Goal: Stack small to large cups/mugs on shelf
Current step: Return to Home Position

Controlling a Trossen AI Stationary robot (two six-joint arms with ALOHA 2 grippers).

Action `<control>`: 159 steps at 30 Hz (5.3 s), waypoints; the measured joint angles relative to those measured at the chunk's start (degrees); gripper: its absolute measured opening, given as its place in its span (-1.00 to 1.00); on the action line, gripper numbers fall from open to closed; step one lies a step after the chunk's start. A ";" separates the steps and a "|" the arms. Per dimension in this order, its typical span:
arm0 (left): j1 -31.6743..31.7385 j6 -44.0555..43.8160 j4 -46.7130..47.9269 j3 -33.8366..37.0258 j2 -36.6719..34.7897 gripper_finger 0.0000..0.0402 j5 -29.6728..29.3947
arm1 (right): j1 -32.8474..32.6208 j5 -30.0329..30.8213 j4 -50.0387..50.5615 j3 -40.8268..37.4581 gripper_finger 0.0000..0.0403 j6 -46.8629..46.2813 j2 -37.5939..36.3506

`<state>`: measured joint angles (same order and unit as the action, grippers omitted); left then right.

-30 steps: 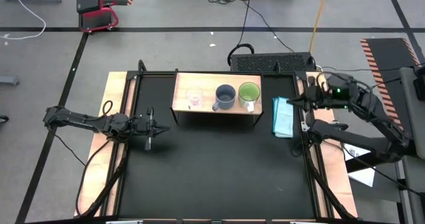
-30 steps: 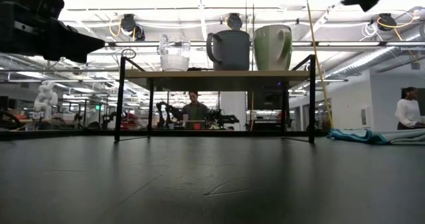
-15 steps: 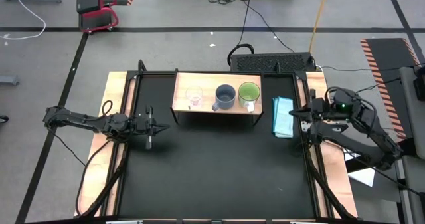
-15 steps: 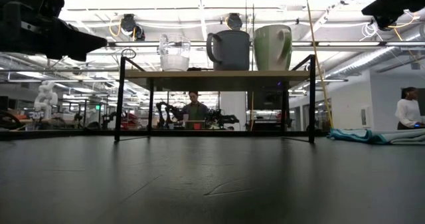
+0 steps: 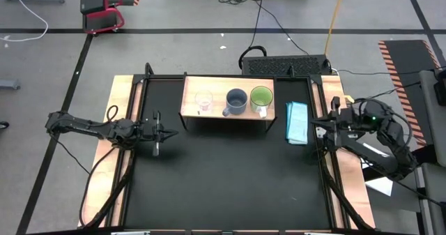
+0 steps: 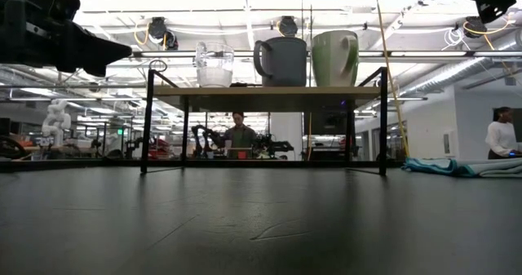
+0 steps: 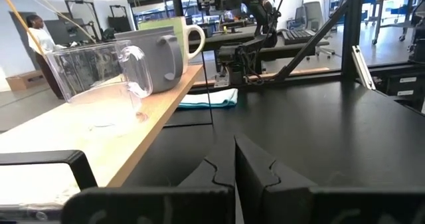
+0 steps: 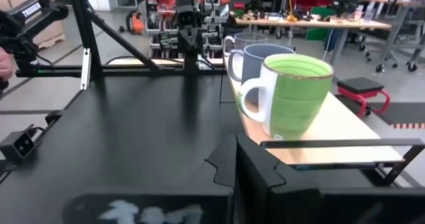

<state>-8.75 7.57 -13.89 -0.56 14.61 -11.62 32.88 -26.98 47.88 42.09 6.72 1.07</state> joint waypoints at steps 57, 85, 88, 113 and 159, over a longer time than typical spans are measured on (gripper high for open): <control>0.00 0.23 0.39 -0.07 0.00 -0.97 3.61 | -0.02 5.81 -45.46 -31.10 -1.00 -14.70 0.67; 0.00 -0.67 0.39 -0.07 -0.02 -0.99 1.00 | -12.96 1.13 -54.51 -40.96 -1.00 -13.05 0.16; 0.00 -1.17 0.41 -0.07 -0.02 -0.99 1.03 | -16.20 3.01 -54.51 -40.98 -1.00 -12.91 0.16; -6.13 3.96 4.40 -0.07 -0.02 -1.00 2.05 | -45.43 22.63 -59.57 -41.09 -1.00 -3.60 11.95; 16.20 -1.22 12.50 -0.07 -0.01 -0.98 16.10 | -42.62 26.71 -64.33 -41.24 -1.00 -2.68 20.01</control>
<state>7.44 6.36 -1.39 -0.62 14.60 4.49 -9.74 -0.27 -16.45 0.84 4.05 21.08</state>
